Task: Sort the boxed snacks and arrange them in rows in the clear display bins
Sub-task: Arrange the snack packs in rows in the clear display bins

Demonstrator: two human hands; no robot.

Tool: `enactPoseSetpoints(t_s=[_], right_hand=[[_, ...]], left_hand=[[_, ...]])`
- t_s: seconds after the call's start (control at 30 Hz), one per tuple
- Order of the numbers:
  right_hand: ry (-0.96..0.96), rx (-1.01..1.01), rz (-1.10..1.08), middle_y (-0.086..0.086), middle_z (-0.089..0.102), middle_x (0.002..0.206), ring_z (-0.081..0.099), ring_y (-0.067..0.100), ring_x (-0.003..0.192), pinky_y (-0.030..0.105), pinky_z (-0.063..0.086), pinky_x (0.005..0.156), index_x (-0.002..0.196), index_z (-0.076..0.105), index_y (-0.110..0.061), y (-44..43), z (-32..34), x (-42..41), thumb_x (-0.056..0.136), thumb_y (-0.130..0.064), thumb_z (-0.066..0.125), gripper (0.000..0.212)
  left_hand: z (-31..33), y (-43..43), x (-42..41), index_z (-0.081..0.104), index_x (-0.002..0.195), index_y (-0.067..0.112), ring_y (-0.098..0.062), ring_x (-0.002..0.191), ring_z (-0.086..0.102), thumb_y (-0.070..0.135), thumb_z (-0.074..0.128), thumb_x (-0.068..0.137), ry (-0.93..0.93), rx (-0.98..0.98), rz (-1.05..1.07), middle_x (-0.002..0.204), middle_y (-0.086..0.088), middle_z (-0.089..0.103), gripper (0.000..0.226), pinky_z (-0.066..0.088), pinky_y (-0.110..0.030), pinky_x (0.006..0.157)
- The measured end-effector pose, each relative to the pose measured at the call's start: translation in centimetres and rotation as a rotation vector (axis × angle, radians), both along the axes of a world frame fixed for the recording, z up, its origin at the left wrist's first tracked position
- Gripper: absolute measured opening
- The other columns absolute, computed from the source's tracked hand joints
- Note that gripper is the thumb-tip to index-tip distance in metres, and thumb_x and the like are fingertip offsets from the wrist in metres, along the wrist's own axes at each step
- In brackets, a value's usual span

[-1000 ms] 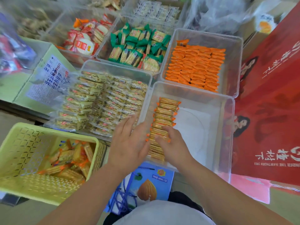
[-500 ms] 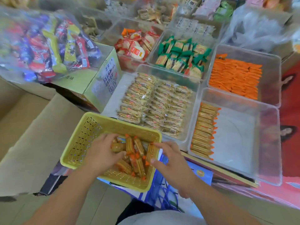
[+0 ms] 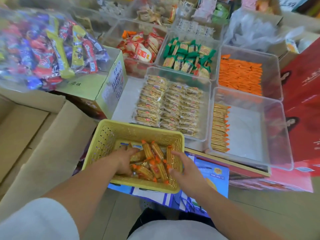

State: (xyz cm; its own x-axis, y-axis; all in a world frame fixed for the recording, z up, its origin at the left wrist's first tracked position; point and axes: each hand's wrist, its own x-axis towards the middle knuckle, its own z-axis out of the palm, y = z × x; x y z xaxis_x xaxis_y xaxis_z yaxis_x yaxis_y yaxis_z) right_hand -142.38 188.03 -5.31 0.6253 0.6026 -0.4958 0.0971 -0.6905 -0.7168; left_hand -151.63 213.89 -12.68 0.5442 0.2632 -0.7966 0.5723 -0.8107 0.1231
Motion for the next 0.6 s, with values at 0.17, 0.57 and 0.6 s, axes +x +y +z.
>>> enactPoseSetpoints(t_s=[0.17,0.57,0.6], right_hand=[[0.011,0.026,-0.041,-0.003,0.045,0.144,0.049,0.005,0.105,0.025,0.043,0.085,0.142,0.035,-0.054,0.2,-0.3,-0.5,0.098,-0.034,0.062,0.056],[0.012,0.004,-0.049,-0.016,0.040,0.134,0.042,-0.014,0.097,0.005,0.033,0.063,0.136,0.025,-0.067,0.4,-1.9,-0.4,0.096,-0.039,0.063,0.062],[0.014,0.007,-0.049,-0.016,0.040,0.134,0.042,-0.014,0.097,0.005,0.032,0.065,0.136,0.025,-0.068,0.4,-2.0,-0.4,0.096,-0.040,0.064,0.062]], left_hand=[[-0.1,0.5,0.1,0.030,0.155,0.045,-0.039,0.139,0.046,0.040,0.089,0.073,0.021,-0.096,0.069,0.160,-0.012,0.022,0.101,0.044,-0.046,0.113],[-1.5,0.5,-0.2,0.027,0.159,0.042,-0.028,0.123,0.059,0.044,0.067,0.092,-0.109,-0.192,0.129,0.144,-0.008,0.057,0.078,0.051,-0.032,0.099],[-1.5,0.5,-0.1,0.029,0.158,0.040,-0.027,0.120,0.061,0.041,0.067,0.091,-0.105,-0.198,0.126,0.141,-0.007,0.059,0.077,0.051,-0.031,0.096]])
